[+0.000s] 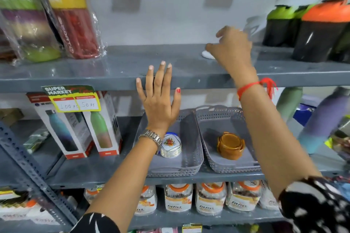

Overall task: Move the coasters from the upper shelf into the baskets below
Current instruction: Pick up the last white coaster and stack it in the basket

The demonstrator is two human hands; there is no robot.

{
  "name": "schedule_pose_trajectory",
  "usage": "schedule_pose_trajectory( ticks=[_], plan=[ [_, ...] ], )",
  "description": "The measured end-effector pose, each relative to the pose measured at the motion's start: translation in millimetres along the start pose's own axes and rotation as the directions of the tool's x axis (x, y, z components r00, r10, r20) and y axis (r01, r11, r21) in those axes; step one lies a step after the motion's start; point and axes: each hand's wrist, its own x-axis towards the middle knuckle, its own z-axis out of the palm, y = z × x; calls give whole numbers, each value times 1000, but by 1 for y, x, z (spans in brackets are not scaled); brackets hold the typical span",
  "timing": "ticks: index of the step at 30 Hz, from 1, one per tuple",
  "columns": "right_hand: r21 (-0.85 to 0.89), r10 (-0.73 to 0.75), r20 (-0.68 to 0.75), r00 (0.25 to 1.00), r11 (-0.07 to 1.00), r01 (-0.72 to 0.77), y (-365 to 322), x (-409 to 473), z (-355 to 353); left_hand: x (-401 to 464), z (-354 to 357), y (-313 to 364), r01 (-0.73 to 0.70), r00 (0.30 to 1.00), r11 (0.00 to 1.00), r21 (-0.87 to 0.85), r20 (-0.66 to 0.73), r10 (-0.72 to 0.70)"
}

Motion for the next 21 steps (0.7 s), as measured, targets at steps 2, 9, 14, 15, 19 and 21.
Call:
schedule_pose_trajectory(
  ticks=[2, 9, 14, 15, 19, 21],
  plan=[
    [-169, 83, 193, 978, 984, -51, 7, 24, 4, 0, -2, 1, 7, 1000, 1000, -14, 15, -7],
    [-239, 258, 510, 821, 959, -153, 25, 56, 12, 0, -4, 0, 6, 1000, 1000, -15, 25, -5],
    [-197, 256, 419, 871, 962, -187, 25, 49, 14, 1, -7, 2, 12, 999, 1000, -26, 34, -12],
    [-180, 242, 404, 882, 966, -183, 24, 48, 13, 1, -7, 2, 11, 999, 1000, -26, 34, -10],
    [-93, 85, 255, 963, 994, -64, 17, 39, 8, 1, -8, 2, 10, 999, 1000, -27, 34, -9],
    [-90, -26, 143, 989, 995, 39, 11, 31, 4, 1, -8, 2, 10, 999, 1000, -25, 33, -9]
  ],
)
